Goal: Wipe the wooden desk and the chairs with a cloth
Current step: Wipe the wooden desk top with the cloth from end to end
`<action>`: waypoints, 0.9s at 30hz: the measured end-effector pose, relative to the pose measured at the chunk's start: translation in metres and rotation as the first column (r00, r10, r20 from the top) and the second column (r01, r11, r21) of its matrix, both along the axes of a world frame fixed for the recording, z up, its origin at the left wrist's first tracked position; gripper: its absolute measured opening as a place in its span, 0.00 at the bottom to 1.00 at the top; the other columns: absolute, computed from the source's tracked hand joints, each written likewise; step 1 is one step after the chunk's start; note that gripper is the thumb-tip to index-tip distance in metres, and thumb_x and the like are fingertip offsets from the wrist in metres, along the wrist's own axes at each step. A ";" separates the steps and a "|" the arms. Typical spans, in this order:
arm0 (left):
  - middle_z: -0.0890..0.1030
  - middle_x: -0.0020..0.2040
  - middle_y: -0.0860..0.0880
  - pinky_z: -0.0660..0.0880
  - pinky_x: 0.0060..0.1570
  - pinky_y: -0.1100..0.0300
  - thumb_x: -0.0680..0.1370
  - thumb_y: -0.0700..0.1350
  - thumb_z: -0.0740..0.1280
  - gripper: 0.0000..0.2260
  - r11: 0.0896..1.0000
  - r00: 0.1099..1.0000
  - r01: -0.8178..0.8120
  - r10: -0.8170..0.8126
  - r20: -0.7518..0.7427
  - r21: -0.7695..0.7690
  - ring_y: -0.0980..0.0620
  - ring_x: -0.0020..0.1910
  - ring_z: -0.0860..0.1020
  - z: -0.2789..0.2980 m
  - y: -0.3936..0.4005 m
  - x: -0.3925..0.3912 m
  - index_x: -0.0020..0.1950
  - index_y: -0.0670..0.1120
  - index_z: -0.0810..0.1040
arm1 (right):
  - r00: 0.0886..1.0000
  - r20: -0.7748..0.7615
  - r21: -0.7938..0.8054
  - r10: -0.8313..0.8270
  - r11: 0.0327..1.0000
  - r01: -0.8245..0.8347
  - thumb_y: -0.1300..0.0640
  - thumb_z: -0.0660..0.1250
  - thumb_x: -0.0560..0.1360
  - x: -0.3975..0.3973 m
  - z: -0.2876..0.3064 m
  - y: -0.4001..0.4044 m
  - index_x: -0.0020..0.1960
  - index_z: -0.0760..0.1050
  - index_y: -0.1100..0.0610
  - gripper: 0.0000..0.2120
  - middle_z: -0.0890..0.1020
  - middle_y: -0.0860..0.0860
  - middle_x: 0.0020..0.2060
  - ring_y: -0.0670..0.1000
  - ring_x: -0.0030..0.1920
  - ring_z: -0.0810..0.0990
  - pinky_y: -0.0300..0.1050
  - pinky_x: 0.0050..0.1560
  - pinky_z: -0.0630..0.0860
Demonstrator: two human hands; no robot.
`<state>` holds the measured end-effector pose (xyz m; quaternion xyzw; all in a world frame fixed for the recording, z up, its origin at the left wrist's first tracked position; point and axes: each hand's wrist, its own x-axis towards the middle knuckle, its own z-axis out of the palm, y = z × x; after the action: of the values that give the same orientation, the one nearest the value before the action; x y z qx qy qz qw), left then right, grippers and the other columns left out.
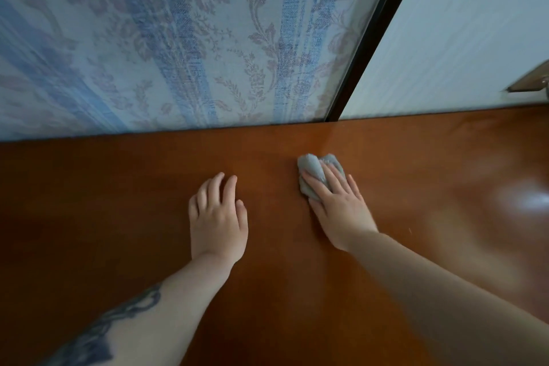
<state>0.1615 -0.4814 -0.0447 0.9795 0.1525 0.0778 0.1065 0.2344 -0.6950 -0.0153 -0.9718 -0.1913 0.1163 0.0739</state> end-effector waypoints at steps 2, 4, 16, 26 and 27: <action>0.71 0.69 0.46 0.64 0.67 0.45 0.79 0.46 0.61 0.19 1.000 1.000 -0.003 0.004 0.007 -0.020 0.44 0.69 0.66 -0.001 0.000 0.000 0.70 0.47 0.71 | 0.974 0.022 0.053 -0.226 0.973 0.225 0.48 0.49 0.83 -0.002 -0.004 0.047 0.79 0.50 0.44 0.25 0.47 0.50 0.79 0.51 0.78 0.41 0.51 0.77 0.38; 0.72 0.68 0.46 0.63 0.67 0.45 0.79 0.44 0.61 0.17 0.999 0.999 -0.011 0.013 0.033 -0.046 0.45 0.69 0.67 -0.002 0.001 0.001 0.69 0.46 0.72 | 0.976 0.042 0.097 -0.215 0.973 0.210 0.50 0.50 0.82 -0.025 -0.006 0.079 0.79 0.53 0.47 0.26 0.49 0.52 0.79 0.53 0.78 0.42 0.53 0.76 0.39; 0.75 0.65 0.47 0.65 0.67 0.47 0.79 0.40 0.59 0.15 0.973 0.987 -0.069 0.099 0.128 -0.219 0.46 0.67 0.70 -0.002 0.002 0.004 0.65 0.44 0.74 | 0.990 0.102 0.131 -0.100 0.988 0.087 0.49 0.51 0.81 -0.015 -0.013 0.032 0.77 0.59 0.44 0.23 0.58 0.50 0.78 0.48 0.78 0.47 0.48 0.76 0.39; 0.72 0.69 0.49 0.64 0.66 0.48 0.78 0.41 0.63 0.16 0.957 0.997 -0.041 0.057 0.049 -0.289 0.46 0.69 0.66 0.006 0.024 0.005 0.66 0.47 0.74 | 0.894 -0.038 0.060 0.446 0.894 -0.443 0.45 0.48 0.82 -0.079 0.001 0.026 0.77 0.46 0.35 0.25 0.47 0.43 0.78 0.45 0.78 0.41 0.53 0.77 0.37; 0.71 0.70 0.51 0.64 0.64 0.48 0.78 0.43 0.64 0.17 0.973 1.000 0.008 -0.006 0.009 -0.229 0.47 0.68 0.65 0.005 0.032 0.008 0.67 0.48 0.74 | 0.894 -0.026 0.017 0.448 0.894 -0.447 0.45 0.48 0.82 -0.071 0.000 0.012 0.77 0.44 0.35 0.26 0.48 0.43 0.78 0.45 0.78 0.42 0.51 0.76 0.38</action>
<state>0.1696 -0.4495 -0.0394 0.9609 0.1565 0.0633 0.2196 0.1629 -0.6832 -0.0153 -0.8995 -0.4091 0.1435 0.0533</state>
